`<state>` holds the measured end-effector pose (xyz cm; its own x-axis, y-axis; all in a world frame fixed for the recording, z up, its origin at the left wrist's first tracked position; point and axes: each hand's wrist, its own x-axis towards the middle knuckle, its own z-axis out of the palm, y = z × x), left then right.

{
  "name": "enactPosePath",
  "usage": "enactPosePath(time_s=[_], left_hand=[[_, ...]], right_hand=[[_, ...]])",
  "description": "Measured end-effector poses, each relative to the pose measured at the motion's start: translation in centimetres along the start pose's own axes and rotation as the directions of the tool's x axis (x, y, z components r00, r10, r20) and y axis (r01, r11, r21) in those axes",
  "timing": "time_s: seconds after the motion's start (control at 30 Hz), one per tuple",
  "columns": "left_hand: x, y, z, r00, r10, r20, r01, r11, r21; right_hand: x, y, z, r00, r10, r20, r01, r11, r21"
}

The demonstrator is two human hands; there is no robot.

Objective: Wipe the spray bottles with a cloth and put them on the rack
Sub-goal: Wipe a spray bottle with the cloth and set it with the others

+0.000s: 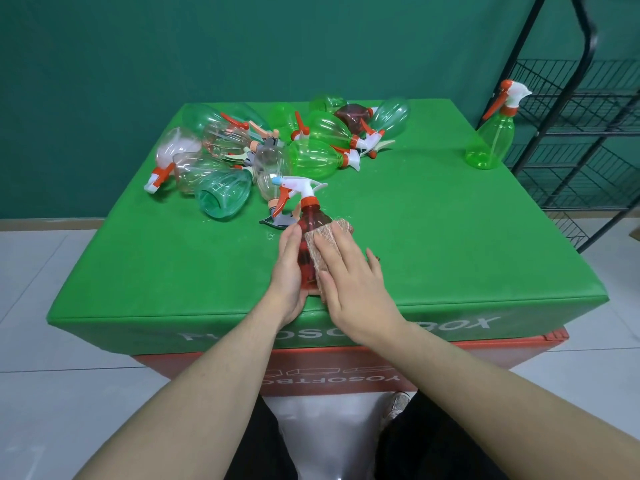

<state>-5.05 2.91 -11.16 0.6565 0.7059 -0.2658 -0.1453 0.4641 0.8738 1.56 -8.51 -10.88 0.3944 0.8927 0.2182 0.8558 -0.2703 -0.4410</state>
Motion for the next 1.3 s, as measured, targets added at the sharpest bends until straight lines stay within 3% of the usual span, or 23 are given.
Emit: enactPosePath(time_s=[0.33,0.6,0.8,0.93,1.3], left_hand=[[0.1,0.2,0.0,0.998,-0.018,0.059,0.013,0.997,0.080],[0.1,0.6,-0.3,0.979,-0.077,0.188,0.058,0.993,0.106],[0.1,0.7,-0.5,0.980,-0.101,0.172,0.086,0.992,0.093],[0.1,0.5,-0.5,0.986,-0.091,0.143,0.079,0.993,0.091],[0.9,-0.8,-0.3,0.997,-0.072,-0.002,0.072,0.994,0.087]], right_hand=[[0.5,0.2,-0.2,0.999,0.020,-0.042,-0.015,0.993,0.114],[4.5,0.8,-1.3,0.998,0.000,-0.068,0.011,0.987,0.162],[6.7,-0.3,-2.5,0.987,0.162,-0.008,-0.151,0.938,0.313],[7.5,-0.4,-2.6,0.972,0.233,0.037,-0.232,0.918,0.322],[3.3,0.5,-0.5,0.998,0.033,-0.060,-0.020,0.980,0.200]])
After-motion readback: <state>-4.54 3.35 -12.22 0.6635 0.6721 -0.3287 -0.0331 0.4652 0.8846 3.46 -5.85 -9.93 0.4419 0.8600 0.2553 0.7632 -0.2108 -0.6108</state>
